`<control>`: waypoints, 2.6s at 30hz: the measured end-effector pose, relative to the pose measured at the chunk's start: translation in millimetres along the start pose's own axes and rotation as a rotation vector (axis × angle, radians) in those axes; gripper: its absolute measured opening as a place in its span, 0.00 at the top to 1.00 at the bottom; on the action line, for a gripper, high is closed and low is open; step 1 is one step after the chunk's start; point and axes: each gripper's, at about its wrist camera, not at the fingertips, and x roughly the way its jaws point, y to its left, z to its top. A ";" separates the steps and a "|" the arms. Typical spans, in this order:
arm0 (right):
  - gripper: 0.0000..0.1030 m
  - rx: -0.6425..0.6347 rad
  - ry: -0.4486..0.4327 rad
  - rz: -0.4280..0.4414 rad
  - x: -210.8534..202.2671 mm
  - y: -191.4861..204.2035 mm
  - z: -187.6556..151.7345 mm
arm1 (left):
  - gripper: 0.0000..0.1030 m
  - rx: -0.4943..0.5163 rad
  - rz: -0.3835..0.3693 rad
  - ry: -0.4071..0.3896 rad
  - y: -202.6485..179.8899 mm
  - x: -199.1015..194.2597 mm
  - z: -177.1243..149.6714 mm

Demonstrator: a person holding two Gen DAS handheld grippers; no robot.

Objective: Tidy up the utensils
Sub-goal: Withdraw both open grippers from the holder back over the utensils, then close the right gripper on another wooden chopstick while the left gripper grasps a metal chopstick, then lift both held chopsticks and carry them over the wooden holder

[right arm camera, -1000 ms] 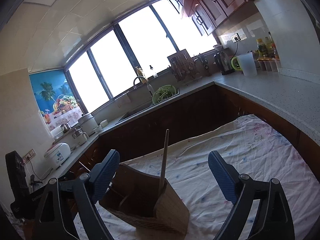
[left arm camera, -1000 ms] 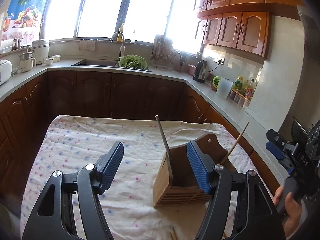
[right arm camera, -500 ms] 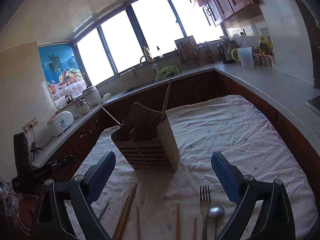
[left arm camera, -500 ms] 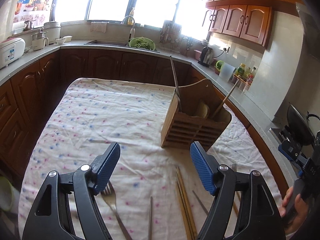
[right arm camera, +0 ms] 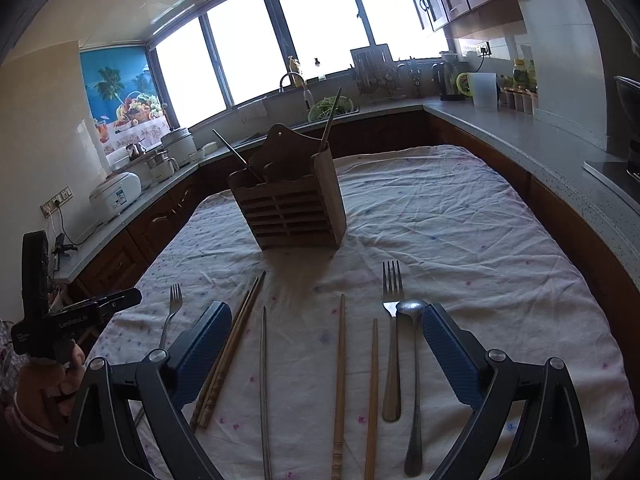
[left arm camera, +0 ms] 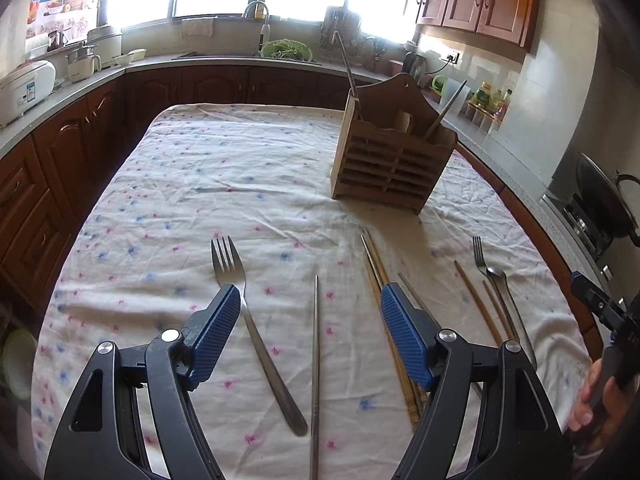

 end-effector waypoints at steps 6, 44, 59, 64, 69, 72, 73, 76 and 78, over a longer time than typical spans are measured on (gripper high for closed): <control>0.13 -0.028 0.048 -0.012 2.7 -0.7 -14.0 | 0.28 -0.012 0.001 0.044 0.5 8.0 -15.0; 0.67 -0.097 0.360 -0.066 144.6 -1.7 1.5 | 0.69 0.142 -0.015 0.283 -13.3 102.0 1.4; 0.95 -0.209 0.377 -0.111 159.8 11.7 1.2 | 0.97 0.246 0.008 0.279 -25.8 114.1 7.9; 0.95 -0.116 0.350 -0.052 145.4 3.6 8.4 | 0.97 0.189 -0.047 0.256 -21.0 98.9 10.7; 0.95 -0.075 0.273 -0.008 114.2 7.6 22.6 | 0.97 0.135 -0.105 0.187 -18.9 67.7 22.9; 0.95 -0.053 0.220 0.014 93.4 10.4 33.1 | 0.97 0.117 -0.134 0.135 -19.1 45.3 31.2; 0.95 -0.049 0.202 0.021 86.3 11.4 36.4 | 0.97 0.112 -0.145 0.119 -19.1 37.7 33.7; 0.95 -0.040 0.150 0.039 66.1 13.7 46.1 | 0.97 0.108 -0.161 0.071 -19.5 15.6 39.9; 0.95 -0.040 0.117 0.044 54.0 16.1 52.6 | 0.97 0.104 -0.171 0.041 -19.3 1.8 43.4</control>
